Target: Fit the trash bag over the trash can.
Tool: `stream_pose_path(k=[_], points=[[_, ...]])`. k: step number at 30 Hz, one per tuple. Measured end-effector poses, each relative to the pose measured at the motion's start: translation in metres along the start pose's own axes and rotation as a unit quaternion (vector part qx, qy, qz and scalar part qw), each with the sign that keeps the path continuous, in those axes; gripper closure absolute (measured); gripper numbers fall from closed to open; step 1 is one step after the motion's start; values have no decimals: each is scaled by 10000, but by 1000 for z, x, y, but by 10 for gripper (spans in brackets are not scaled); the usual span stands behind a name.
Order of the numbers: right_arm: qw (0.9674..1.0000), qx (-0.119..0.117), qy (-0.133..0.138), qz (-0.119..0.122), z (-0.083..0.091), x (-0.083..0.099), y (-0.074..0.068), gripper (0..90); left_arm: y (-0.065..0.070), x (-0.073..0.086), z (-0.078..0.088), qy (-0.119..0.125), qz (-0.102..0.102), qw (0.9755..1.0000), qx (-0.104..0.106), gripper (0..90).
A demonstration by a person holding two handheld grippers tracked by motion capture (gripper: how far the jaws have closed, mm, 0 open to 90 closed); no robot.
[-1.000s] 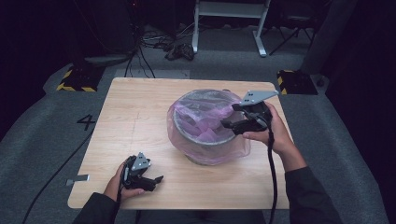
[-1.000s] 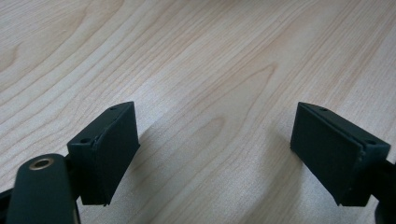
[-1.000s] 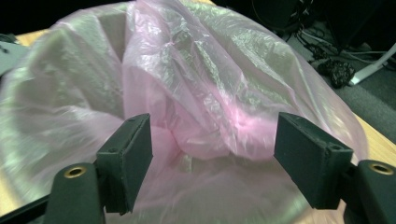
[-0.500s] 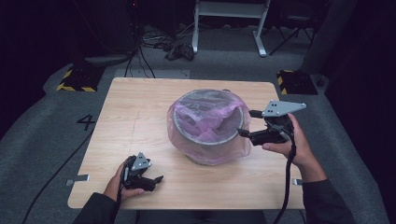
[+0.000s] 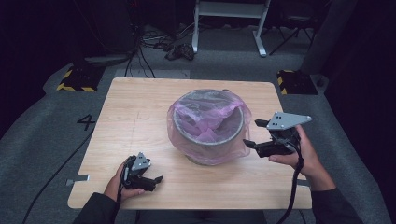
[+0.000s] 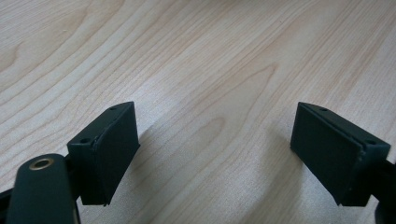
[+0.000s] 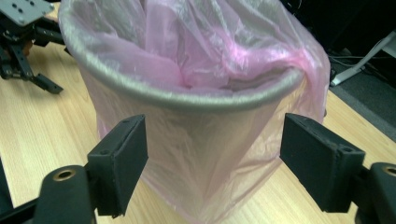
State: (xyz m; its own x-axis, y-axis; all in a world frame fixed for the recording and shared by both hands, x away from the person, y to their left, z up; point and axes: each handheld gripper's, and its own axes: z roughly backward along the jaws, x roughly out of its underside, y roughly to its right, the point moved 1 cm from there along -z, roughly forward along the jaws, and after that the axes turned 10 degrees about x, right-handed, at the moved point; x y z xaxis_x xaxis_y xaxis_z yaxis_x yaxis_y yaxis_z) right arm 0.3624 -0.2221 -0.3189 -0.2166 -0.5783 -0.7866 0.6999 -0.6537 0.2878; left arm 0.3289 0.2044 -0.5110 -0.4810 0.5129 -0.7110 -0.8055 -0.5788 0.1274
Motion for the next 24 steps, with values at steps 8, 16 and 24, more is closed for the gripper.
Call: stream_pose_path(k=[8,16,24], points=[[9997,107,-187,74,-2,13,1,233,0,0,0,1,-6,10000,-1,150],[9988,171,-446,111,-10,28,2,234,0,0,0,0,-1,10000,-1,150],[9966,250,-774,123,-22,47,0,234,0,0,0,-1,1,10000,-2,150]])
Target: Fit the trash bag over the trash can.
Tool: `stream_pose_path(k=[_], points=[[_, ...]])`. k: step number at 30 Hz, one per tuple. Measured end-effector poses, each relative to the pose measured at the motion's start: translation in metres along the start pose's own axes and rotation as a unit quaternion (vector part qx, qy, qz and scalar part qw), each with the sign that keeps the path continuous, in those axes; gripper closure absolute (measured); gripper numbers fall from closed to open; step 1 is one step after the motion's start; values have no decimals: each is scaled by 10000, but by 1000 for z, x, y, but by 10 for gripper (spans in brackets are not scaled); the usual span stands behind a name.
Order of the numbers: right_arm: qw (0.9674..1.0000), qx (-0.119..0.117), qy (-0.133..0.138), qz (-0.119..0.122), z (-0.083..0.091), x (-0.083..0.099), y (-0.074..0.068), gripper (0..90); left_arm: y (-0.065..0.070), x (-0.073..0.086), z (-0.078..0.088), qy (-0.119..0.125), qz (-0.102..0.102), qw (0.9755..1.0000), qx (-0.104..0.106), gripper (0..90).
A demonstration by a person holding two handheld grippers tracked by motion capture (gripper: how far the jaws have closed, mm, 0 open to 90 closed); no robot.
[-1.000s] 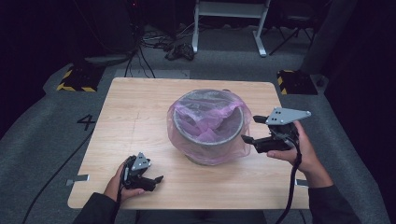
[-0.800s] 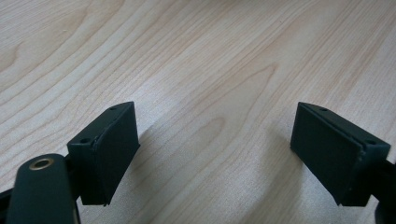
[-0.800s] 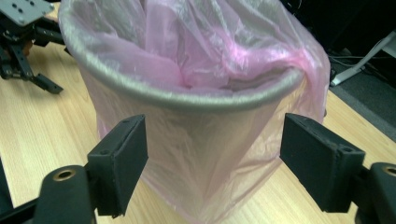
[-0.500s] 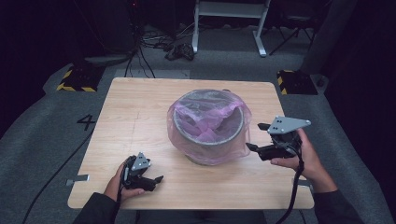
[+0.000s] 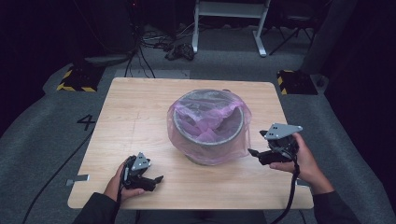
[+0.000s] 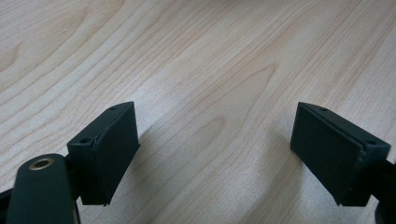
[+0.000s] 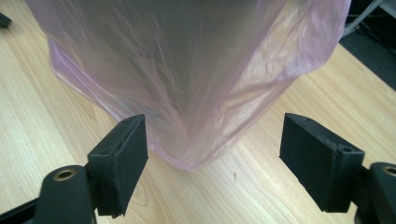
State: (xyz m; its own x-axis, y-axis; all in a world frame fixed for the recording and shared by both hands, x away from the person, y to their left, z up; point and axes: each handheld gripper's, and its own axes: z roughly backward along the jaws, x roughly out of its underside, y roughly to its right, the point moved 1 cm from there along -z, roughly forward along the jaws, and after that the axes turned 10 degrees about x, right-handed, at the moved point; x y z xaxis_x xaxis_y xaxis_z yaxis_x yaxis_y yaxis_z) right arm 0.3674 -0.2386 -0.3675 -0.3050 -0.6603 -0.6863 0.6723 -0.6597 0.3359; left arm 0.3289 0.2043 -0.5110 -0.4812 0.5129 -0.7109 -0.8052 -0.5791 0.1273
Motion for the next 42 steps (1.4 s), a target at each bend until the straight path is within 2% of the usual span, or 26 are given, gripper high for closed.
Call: stream_pose_path(k=[2,9,19,32,38,42], points=[[10000,-39,-31,-20,-3,3,-1,233,0,0,0,3,-3,10000,1,150],[9991,76,-347,213,-19,20,-9,231,0,0,0,4,-3,10000,-3,150],[9972,146,-667,296,-38,43,-17,224,0,0,0,5,2,10000,-8,150],[9974,22,-717,1,-55,71,-24,217,0,0,0,4,-3,10000,-14,149],[9978,25,-625,-231,-59,85,-26,214,0,0,0,2,3,10000,-12,150],[9974,-2,-547,-466,-60,97,-25,214,0,0,0,3,4,10000,-12,150]])
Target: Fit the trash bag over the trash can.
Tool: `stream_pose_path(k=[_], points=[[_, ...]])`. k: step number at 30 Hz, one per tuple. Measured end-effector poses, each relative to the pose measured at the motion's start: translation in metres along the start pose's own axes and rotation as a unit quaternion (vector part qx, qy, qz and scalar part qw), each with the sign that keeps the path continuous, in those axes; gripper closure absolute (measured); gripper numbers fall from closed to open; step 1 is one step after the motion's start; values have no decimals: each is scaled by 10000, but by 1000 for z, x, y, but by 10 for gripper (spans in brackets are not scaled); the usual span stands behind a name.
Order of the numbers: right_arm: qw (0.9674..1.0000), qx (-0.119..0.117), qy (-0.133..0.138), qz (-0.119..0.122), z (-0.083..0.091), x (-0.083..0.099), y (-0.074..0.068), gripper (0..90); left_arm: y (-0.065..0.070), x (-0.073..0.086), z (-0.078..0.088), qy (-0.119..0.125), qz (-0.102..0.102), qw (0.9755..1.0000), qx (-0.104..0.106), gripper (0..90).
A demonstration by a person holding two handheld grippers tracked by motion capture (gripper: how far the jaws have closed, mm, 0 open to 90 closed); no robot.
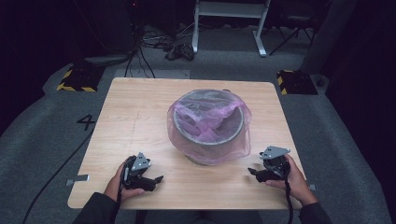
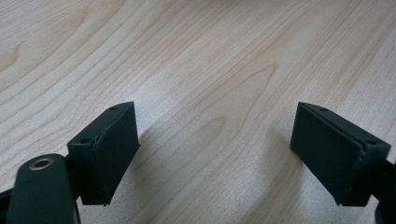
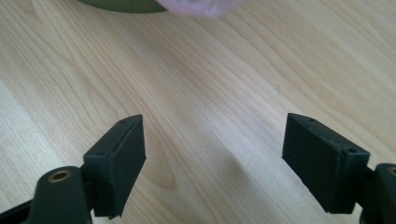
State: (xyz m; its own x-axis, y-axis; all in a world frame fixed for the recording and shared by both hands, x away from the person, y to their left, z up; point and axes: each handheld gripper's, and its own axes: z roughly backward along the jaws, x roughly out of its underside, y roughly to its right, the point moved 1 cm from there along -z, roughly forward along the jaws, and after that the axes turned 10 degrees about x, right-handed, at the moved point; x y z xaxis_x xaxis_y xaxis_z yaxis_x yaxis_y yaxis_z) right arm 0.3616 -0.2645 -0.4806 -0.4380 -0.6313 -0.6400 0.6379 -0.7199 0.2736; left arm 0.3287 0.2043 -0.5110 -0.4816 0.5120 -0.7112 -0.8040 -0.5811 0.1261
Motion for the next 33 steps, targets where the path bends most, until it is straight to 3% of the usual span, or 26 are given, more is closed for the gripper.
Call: stream_pose_path(k=[6,11,15,19,33], points=[[9990,-8,143,-415,-1,19,3,216,1,0,0,5,18,10000,-22,150],[9959,-196,238,-854,-4,37,5,201,0,0,0,5,20,10000,-18,149],[9921,108,386,-1187,-3,46,10,194,0,-1,-1,2,3,10000,11,149],[9910,230,329,-1274,-1,48,10,164,-1,-2,-1,-8,-12,10000,6,149],[9901,289,288,-1344,-4,46,10,142,-1,-2,-2,-5,-14,10000,8,150]])
